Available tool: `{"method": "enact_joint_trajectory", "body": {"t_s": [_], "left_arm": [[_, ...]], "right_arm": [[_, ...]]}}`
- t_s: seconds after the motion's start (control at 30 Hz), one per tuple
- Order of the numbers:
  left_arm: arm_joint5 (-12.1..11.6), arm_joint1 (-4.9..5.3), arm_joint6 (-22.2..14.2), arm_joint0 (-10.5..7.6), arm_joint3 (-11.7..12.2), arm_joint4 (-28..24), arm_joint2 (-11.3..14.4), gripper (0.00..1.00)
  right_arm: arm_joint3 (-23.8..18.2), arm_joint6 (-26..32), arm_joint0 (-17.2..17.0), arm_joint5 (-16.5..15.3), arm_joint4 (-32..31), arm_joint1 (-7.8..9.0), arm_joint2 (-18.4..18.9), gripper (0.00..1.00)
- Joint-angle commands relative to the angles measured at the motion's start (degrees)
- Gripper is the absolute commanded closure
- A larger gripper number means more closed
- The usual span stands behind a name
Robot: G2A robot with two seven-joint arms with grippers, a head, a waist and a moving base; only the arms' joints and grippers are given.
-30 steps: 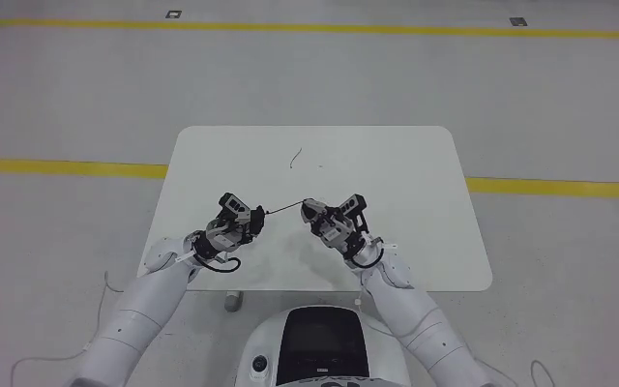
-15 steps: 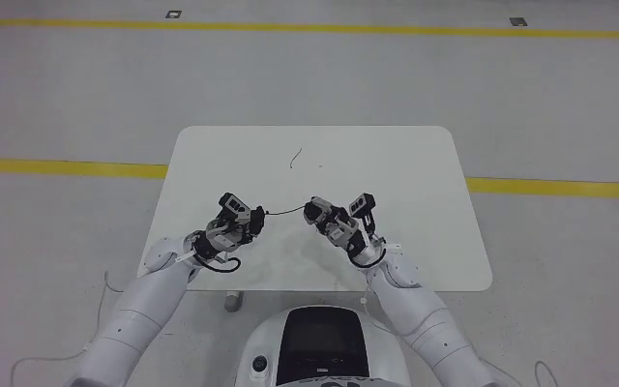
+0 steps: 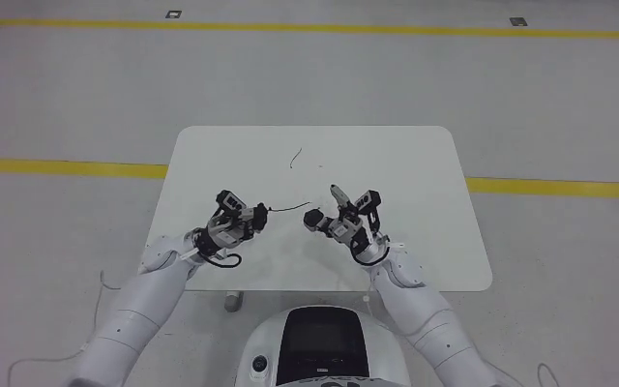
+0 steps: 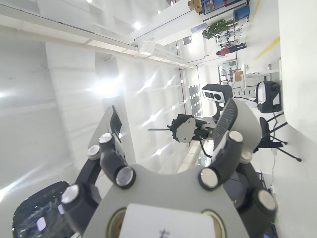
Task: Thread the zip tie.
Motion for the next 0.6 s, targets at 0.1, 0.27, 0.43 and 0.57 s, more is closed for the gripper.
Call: {"method": "enact_joint_trajectory", "body": {"t_s": [0.1,0.27,0.43,0.57], "left_arm": [[-1.08,0.77,5.83,1.97,-1.94,3.0,-3.17,1.0],[-0.92,0.86,5.64,2.22,-2.16,2.83,-3.58,1.0],[-0.97,0.86,7.69,2.49,-3.72,4.61,-3.39,1.0],[-0.97,1.08,9.28,3.25,-5.82,6.76,-4.02,1.0]], "right_arm": [[-5.8,-3.44,-2.25,0.0,-7.93,0.18,4.67,0.0],[-6.47,-3.9,-2.41,0.0,-8.34,0.14,5.14,0.0],[-7.57,-5.96,-2.63,0.0,-10.81,0.27,5.6,0.0],[-10.89,-8.51,-4.0,0.0,-14.67,0.49,7.03,0.0]]}}
